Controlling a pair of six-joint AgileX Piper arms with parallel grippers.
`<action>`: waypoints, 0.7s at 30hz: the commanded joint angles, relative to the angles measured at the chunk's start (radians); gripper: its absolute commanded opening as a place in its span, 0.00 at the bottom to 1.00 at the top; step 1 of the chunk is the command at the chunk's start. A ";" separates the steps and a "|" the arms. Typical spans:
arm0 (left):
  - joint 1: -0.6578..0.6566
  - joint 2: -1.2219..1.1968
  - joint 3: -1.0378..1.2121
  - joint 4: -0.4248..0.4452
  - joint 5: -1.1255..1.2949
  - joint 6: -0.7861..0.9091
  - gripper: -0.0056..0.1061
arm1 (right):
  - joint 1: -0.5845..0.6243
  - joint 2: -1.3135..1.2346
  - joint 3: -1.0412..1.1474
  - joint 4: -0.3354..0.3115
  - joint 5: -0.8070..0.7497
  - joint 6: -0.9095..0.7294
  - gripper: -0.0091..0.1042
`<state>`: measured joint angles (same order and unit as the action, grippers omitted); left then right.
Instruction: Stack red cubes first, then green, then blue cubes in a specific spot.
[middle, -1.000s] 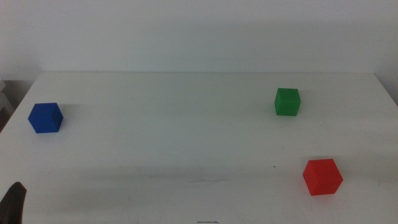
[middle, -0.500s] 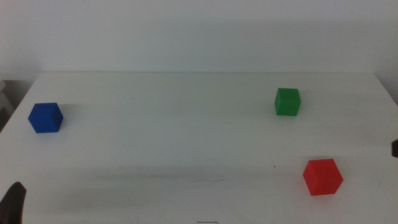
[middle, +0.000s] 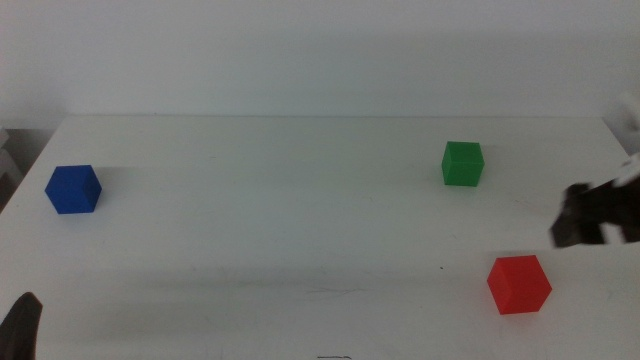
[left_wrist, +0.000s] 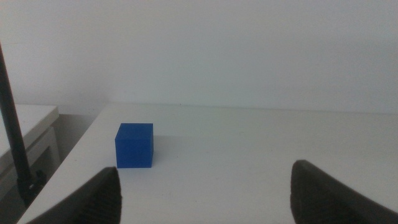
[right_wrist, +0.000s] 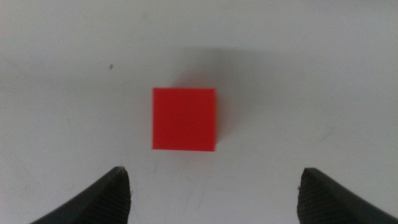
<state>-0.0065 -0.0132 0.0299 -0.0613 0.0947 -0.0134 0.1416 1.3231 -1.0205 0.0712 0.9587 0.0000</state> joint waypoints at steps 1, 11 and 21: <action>-0.002 -0.020 -0.003 -0.004 -0.082 -0.010 0.87 | 0.037 0.029 -0.038 -0.024 -0.022 0.015 0.91; -0.002 -0.020 -0.003 -0.004 -0.082 -0.010 0.87 | 0.110 0.222 -0.038 -0.061 -0.103 0.099 0.91; -0.002 -0.020 -0.003 -0.004 -0.082 -0.010 0.87 | 0.118 0.352 -0.038 -0.060 -0.195 0.103 0.91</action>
<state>-0.0065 -0.0132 0.0299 -0.0613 0.0947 -0.0134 0.2608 1.7031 -1.0305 0.0225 0.7866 0.1002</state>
